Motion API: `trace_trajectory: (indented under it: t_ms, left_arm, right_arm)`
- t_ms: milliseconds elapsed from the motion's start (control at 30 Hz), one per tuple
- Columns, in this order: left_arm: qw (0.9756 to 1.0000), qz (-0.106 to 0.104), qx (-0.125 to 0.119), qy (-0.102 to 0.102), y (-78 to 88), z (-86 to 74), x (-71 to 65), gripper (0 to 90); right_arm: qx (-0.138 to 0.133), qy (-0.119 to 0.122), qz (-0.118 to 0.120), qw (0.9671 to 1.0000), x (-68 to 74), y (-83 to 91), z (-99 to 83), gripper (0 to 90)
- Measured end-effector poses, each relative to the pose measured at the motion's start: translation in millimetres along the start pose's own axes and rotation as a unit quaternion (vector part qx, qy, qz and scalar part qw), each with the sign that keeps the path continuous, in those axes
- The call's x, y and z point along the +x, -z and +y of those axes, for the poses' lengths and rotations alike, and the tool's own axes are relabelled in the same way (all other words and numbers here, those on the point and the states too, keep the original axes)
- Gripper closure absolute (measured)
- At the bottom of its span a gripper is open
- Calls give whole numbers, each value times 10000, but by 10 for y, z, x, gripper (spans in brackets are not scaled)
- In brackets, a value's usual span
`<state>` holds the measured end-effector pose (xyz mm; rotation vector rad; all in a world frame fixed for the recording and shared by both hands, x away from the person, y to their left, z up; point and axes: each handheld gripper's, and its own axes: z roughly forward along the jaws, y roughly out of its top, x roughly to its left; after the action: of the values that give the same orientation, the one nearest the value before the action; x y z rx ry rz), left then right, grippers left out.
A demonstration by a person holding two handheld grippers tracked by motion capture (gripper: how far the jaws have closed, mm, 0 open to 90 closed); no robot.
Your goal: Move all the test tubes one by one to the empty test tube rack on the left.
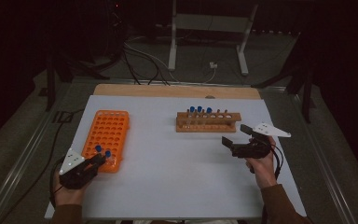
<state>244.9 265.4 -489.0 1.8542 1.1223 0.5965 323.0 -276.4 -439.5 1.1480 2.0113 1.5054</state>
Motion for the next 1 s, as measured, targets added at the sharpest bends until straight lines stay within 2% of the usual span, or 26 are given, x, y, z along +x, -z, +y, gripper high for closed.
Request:
trace_trajectory:
  t_ms: [100,300,533,633,733,1000]
  left_arm:
    - [10000,9,78,15,-8,4,-6,781]
    - [9995,35,309,-88,-46,-13,-26,783]
    - [9995,40,314,-86,-39,-17,-31,781]
    - [9996,-26,287,57,-30,-25,-31,769]
    - [9995,-101,250,161,-3,-34,-32,715]
    - [9988,-72,-131,462,143,-16,-31,580]
  right_arm:
    - [6,-3,6,10000,0,1,-2,0]
    - [36,4,15,10000,7,-11,-12,0]
    - [71,11,17,10000,7,-26,-27,0]
    - [93,12,21,10000,10,-34,-33,0]
    - [87,15,11,10000,4,-36,-31,0]
    - [81,19,-3,10000,0,-35,-26,0]
